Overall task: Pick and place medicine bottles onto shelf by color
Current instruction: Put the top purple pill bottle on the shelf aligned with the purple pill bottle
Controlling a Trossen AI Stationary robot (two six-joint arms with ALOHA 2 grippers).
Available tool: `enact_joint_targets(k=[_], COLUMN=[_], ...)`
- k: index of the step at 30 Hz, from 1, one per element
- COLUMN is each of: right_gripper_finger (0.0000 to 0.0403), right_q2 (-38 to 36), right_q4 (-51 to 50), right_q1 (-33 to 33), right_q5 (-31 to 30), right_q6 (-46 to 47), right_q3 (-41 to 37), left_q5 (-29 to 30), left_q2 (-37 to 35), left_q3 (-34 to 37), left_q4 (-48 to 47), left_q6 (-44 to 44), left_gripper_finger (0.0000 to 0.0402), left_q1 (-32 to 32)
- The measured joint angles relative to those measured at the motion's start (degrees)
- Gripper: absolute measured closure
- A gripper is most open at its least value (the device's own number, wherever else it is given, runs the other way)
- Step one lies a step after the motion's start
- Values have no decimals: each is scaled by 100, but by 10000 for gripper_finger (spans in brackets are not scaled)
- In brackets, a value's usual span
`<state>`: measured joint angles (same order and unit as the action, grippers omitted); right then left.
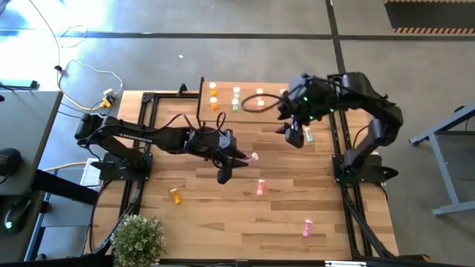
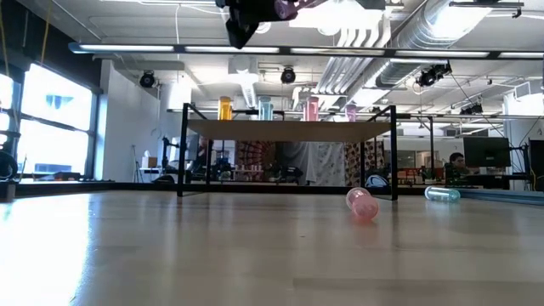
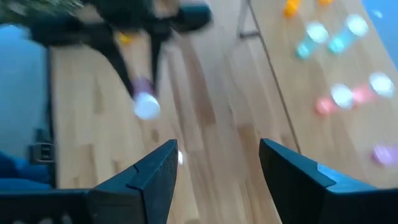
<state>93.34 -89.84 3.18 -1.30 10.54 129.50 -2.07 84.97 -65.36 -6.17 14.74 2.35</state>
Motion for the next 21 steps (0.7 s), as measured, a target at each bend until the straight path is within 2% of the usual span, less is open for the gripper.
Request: enact_joint_targets(k=[4,12,21], right_gripper_finger=[187,187,187], right_q2=[-688,-2044,-2947], right_q4=[124,1715,4121], right_q1=[-224,-506,-751], right_q5=[-450,-446,-417], right_q6=[525,1123,718], right_q3=[-1280,-3364,-5002], left_q5=[-117,-44,175], left_q2=[0,0,2], left_q3=[0,2,2], left_q4=[4,272,1365], left_q6=[1,-50,-87], left_gripper_finger=[298,298,298], left_q1=[0,27,31])
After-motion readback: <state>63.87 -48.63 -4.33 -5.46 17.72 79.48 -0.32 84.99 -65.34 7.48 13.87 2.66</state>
